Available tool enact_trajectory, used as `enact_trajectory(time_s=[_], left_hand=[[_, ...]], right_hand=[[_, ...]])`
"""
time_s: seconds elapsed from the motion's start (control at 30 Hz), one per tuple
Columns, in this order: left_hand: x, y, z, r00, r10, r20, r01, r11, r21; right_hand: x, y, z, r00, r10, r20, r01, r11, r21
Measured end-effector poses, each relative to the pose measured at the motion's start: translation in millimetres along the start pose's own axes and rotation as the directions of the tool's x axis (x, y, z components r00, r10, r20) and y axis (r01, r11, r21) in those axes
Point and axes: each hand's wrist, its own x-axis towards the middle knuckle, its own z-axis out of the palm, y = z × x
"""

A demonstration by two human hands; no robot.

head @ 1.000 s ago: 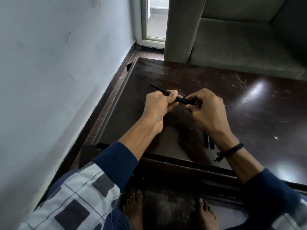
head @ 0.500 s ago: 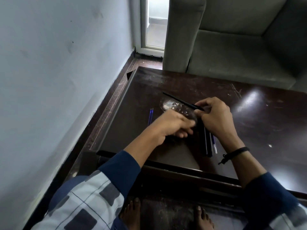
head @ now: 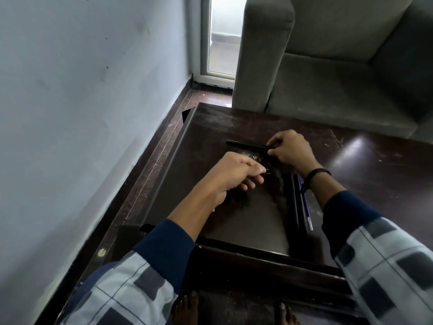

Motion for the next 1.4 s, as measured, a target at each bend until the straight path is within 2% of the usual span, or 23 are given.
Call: enact_trajectory(time_s=[0.17,0.3,0.37,0.47,0.6,0.73,0.93,1.1,1.23,1.33,1.4], left_hand=[[4.5,-0.9,-4.1,0.999,0.020,-0.043,-0.022,0.998,-0.053],[5.2,0.8,-7.8,0.996,0.036,-0.079,-0.043,0.996,-0.080],[4.4,2.8,-10.1,0.993,0.055,-0.100,-0.065,0.993,-0.094],[2.2,6.6,-11.6,0.985,0.083,-0.153,-0.102,0.987,-0.121],[-0.3,8.3,-14.0,0.968,0.112,-0.224,-0.150,0.975,-0.162],[0.1,6.7,-17.0,0.963,0.097,-0.251,-0.142,0.976,-0.168],[3.6,4.6,-15.3,0.967,0.084,-0.239,-0.125,0.978,-0.165],[3.9,4.5,-13.9,0.968,0.081,-0.239,-0.123,0.978,-0.166],[5.2,3.2,-11.8,0.970,0.069,-0.233,-0.108,0.981,-0.158],[5.3,2.1,-11.2,0.972,0.052,-0.228,-0.087,0.986,-0.144],[5.9,1.3,-11.6,0.974,0.020,-0.226,-0.054,0.988,-0.145]], right_hand=[[-1.3,9.6,2.4,0.999,0.008,0.046,-0.010,0.999,0.037],[-30.1,18.4,-20.9,0.998,-0.002,-0.060,0.008,0.995,0.100],[-54.6,27.8,-32.7,0.998,0.009,-0.069,-0.002,0.996,0.094],[-96.2,31.6,-43.2,0.998,0.053,0.027,-0.052,0.998,-0.022],[-128.6,27.3,-37.0,0.994,0.099,0.045,-0.086,0.967,-0.242],[-132.2,20.1,-27.8,0.992,0.109,0.067,-0.085,0.952,-0.294],[-130.1,8.3,-19.8,0.988,0.068,0.136,-0.039,0.978,-0.205],[-125.2,5.4,-9.7,1.000,-0.004,0.023,0.007,0.995,-0.104],[-120.8,2.2,2.3,0.998,-0.018,0.056,0.023,0.996,-0.088],[-119.1,-0.2,3.7,0.997,0.034,0.063,-0.039,0.996,0.076],[-118.8,-3.7,4.4,0.993,0.080,0.093,-0.104,0.950,0.293]])
